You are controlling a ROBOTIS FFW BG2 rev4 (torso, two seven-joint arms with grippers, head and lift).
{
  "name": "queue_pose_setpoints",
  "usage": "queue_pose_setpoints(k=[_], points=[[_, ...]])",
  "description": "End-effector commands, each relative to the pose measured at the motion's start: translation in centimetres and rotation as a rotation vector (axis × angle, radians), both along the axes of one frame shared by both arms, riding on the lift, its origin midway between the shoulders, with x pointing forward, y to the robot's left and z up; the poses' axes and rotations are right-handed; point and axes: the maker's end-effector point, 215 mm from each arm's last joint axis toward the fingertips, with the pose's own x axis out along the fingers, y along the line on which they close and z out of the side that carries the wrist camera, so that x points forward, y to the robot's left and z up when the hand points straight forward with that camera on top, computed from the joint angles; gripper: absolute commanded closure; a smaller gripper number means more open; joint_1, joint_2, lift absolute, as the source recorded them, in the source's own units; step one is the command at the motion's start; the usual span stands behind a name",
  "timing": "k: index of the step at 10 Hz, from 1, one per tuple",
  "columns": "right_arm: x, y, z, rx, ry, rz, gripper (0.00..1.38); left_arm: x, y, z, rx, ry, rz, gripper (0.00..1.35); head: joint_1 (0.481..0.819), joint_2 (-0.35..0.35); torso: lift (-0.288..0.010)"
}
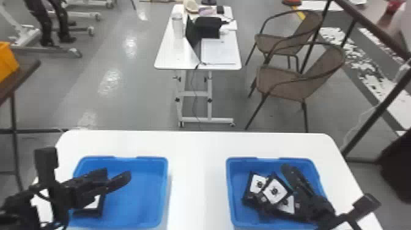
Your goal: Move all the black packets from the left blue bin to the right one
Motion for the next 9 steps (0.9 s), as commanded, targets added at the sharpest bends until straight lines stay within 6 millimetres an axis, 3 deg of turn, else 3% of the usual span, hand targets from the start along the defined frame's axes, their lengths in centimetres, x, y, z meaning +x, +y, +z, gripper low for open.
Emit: queue_pose_setpoints(k=[1,3,5,6,7,9], points=[[0.0,-1.7,0.7,-0.027,-0.019,-0.032,0.07,-1.8,2.2,-1.5,0.038,0.057,0.047,0.10,0.695,0.018,0.000],[0.1,-3.1,4.1,-0.053,-0.093,-0.049,0.16,-3.2,3.2,-3.0,0.179,0.185,0.058,0.10,0.695,0.027,0.000],[-0.4,-3.4,6.6,-0.059,-0.138,-0.044,0.16,-3.9,5.5,-3.8,0.327,0.245,0.131,0.14,0.695,0.027,0.000],[-0.5,-3.3,7.2,-0.056,-0.148,-0.040,0.16,-4.4,7.9,-4.4,0.413,0.272,0.169,0.14,0.695,0.037,0.000],[-0.6,-3.3,7.6,-0.052,-0.155,-0.040,0.16,-4.5,9.1,-5.8,0.445,0.296,0.178,0.14,0.695,0.063,0.000],[-0.6,-3.3,7.6,-0.049,-0.154,-0.039,0.16,-3.9,9.5,-8.3,0.460,0.336,0.158,0.14,0.695,0.095,0.000]])
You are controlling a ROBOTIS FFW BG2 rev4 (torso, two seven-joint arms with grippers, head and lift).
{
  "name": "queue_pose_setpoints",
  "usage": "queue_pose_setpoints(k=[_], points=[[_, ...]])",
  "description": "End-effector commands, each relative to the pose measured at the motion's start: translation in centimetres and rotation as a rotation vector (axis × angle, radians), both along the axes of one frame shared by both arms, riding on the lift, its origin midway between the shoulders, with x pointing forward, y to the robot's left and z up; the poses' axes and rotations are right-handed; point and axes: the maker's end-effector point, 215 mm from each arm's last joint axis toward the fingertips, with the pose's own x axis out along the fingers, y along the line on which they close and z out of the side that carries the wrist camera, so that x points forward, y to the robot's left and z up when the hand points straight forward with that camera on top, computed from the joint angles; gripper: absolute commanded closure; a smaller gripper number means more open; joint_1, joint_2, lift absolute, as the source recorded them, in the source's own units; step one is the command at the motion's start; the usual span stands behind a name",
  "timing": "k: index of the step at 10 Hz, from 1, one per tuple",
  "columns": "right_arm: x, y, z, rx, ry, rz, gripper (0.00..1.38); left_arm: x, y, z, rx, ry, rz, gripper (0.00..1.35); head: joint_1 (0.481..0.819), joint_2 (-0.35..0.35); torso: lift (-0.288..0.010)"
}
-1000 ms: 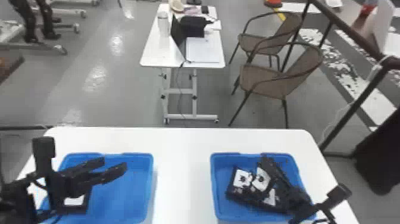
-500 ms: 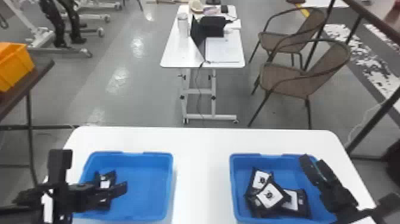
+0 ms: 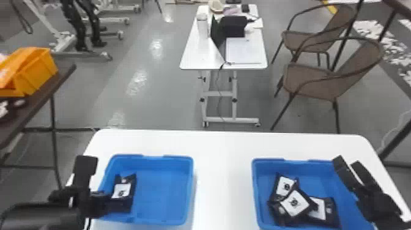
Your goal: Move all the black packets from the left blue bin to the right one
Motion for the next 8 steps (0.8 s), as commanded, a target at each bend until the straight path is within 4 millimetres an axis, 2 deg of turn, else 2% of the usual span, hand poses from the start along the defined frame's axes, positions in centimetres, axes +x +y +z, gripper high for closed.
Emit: queue_pose_setpoints(k=[1,4,5,7,8], points=[[0.0,0.0,-0.1,0.009,0.001,-0.001,0.16,0.6,-0.3,-1.1,0.026,0.018,0.003,0.14,0.695,0.105,0.000],[-0.3,0.3,-0.4,0.023,0.002,0.012,0.16,1.8,-1.1,-3.6,0.037,0.041,-0.011,0.14,0.695,0.104,0.000],[-0.2,0.3,-0.3,0.028,0.000,0.012,0.16,1.9,-1.1,-3.8,0.080,0.053,-0.009,0.14,0.695,0.099,0.000],[-0.4,0.4,-0.5,0.042,0.000,0.016,0.16,1.8,0.1,-4.0,0.130,0.061,0.022,0.14,0.695,0.101,0.000],[-0.5,0.4,-0.6,0.049,0.000,0.016,0.16,1.5,0.6,-4.8,0.132,0.075,0.027,0.14,0.695,0.107,0.000]])
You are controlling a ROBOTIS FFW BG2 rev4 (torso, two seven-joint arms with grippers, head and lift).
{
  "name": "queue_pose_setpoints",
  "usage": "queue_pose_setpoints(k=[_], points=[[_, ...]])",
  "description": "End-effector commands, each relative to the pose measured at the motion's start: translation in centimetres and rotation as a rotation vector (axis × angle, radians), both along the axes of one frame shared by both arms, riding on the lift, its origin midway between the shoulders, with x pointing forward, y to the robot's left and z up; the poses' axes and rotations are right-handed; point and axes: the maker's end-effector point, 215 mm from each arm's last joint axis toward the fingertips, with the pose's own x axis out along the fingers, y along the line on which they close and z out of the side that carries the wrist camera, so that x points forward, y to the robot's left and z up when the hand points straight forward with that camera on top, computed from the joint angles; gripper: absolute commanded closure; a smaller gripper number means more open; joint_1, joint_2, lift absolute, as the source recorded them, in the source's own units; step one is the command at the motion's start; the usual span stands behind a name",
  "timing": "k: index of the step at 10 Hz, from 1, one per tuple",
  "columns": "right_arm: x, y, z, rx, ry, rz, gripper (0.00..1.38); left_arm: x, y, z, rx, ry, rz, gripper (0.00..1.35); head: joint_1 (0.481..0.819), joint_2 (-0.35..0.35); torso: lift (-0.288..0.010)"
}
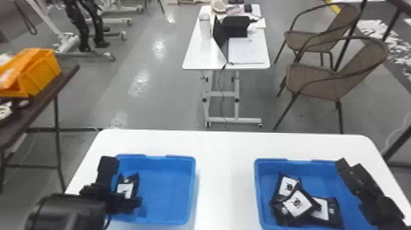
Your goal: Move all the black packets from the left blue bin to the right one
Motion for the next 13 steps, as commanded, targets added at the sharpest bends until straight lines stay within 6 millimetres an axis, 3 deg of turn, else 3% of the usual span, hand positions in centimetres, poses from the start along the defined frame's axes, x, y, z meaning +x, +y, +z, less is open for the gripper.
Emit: queue_pose_setpoints(k=[1,3,4,5,7,8,9,11,13], points=[[-0.1,0.1,-0.1,0.010,0.001,0.001,0.16,-0.5,0.7,-1.4,0.008,0.035,0.003,0.14,0.695,0.113,0.000],[-0.1,0.4,-0.1,0.017,0.000,0.014,0.16,-1.2,1.8,-2.3,0.042,0.070,0.016,0.17,0.695,0.130,0.000],[-0.1,0.4,-0.2,0.018,0.002,0.016,0.16,-1.1,2.2,-2.1,0.047,0.070,0.024,0.39,0.695,0.136,0.000],[-0.2,0.5,-0.3,0.026,0.005,0.017,0.16,-1.4,2.7,-2.1,0.063,0.081,0.027,0.72,0.695,0.145,0.000],[-0.3,0.5,-0.4,0.034,0.005,0.019,0.16,-1.2,3.1,-1.9,0.075,0.085,0.021,0.85,0.695,0.158,0.000],[-0.3,0.5,-0.5,0.036,0.005,0.019,0.16,-0.8,3.0,-1.7,0.082,0.087,-0.001,1.07,0.695,0.160,0.000],[-0.3,0.5,-0.6,0.038,0.007,0.020,0.16,-0.4,2.7,-1.5,0.083,0.085,-0.019,1.08,0.695,0.161,0.000],[-0.4,0.6,-0.7,0.054,0.006,0.021,0.16,0.1,1.9,-1.3,0.055,0.066,-0.035,1.06,0.695,0.155,0.000],[-0.3,0.7,-0.6,0.057,0.002,0.025,0.16,1.6,-1.0,0.4,0.007,0.016,-0.076,0.26,0.695,0.143,0.000]])
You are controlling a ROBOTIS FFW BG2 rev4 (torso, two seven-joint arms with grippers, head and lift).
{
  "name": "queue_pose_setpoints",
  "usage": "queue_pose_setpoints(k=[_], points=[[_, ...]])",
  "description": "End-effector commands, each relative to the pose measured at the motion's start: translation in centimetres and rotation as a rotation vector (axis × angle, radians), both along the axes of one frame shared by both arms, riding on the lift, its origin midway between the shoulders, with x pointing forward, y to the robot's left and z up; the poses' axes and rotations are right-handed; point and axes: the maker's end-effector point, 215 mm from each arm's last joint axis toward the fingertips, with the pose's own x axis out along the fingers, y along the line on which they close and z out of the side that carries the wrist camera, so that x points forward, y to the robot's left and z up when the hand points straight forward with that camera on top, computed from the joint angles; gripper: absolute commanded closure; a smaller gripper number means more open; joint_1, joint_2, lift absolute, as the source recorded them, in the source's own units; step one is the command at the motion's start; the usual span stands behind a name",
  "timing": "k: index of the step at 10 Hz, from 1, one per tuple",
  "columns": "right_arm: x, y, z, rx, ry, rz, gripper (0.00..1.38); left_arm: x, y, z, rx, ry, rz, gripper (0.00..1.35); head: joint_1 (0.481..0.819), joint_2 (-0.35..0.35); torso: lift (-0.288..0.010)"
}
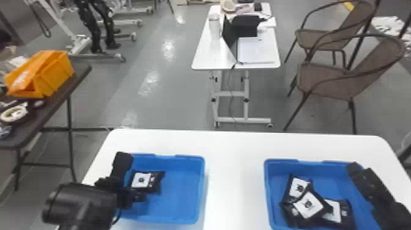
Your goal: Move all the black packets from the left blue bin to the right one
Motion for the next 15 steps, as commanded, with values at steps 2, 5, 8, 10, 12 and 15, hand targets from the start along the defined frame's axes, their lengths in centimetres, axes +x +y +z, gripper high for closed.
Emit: queue_pose_setpoints(k=[2,5,8,10,12,15], points=[[0.1,0.2,0.0,0.003,-0.002,0.004,0.16,2.5,-3.5,4.3,-0.046,-0.096,-0.035,0.12,0.695,0.102,0.000],[0.2,0.6,-0.1,0.008,0.000,0.011,0.16,3.0,-2.1,6.9,-0.018,-0.096,-0.009,0.12,0.695,0.079,0.000],[0.2,0.6,0.0,0.011,-0.004,0.013,0.16,2.4,-0.5,4.6,-0.023,-0.045,0.029,0.12,0.695,0.112,0.000],[0.2,0.7,0.0,0.018,-0.007,0.015,0.16,3.0,-0.6,2.4,-0.057,-0.041,0.009,0.12,0.695,0.114,0.000],[0.2,0.7,0.1,0.023,-0.012,0.018,0.16,3.3,-0.4,0.1,-0.127,-0.032,-0.009,0.12,0.695,0.111,0.000],[0.1,0.8,0.2,0.027,-0.012,0.023,0.16,3.2,0.5,-1.1,-0.108,-0.027,-0.018,0.22,0.695,0.121,0.000]])
